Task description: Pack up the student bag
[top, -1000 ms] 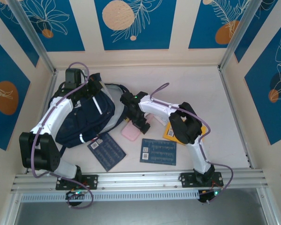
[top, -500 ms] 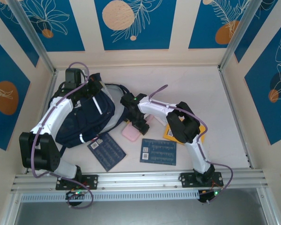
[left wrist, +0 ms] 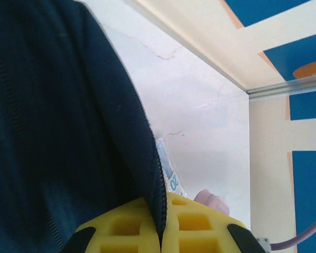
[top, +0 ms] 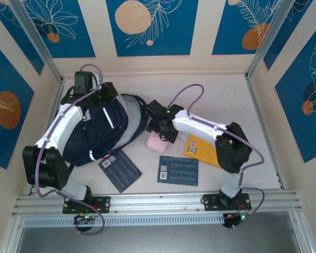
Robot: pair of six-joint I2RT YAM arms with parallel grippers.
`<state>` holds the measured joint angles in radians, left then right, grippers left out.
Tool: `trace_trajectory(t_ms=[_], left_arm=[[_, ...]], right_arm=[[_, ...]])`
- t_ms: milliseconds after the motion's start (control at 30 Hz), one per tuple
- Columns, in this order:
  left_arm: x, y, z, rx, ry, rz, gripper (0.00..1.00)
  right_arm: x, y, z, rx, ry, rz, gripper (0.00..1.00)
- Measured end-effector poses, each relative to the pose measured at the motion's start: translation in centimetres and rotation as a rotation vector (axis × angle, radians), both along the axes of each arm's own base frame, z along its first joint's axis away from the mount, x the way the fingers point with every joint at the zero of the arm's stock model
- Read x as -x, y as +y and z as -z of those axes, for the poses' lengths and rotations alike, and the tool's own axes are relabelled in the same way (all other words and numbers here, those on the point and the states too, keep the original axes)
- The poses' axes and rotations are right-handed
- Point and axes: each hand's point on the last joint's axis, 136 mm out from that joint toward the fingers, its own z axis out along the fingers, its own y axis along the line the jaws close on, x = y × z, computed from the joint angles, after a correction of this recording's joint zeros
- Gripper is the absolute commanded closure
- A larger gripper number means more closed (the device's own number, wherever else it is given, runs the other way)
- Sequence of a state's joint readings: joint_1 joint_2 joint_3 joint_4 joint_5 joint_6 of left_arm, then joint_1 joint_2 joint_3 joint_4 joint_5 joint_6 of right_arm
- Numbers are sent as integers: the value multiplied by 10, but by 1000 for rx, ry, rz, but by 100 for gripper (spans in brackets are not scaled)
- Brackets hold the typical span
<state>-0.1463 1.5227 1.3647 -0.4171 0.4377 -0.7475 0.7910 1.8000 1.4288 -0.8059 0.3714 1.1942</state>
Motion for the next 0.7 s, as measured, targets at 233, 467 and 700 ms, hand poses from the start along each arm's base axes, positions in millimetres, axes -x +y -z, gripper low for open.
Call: trace_trajectory(t_ms=[233, 467, 700], left_arm=[[17, -27, -34, -88, -31, 126, 100], [38, -45, -74, -158, -110, 260, 100], [53, -50, -95, -167, -149, 343, 100]], right_arm=[[-10, -28, -42, -17, -200, -165, 36], [-18, -8, -105, -164, -409, -355, 41], [-29, 24, -127, -287, -427, -444, 42]])
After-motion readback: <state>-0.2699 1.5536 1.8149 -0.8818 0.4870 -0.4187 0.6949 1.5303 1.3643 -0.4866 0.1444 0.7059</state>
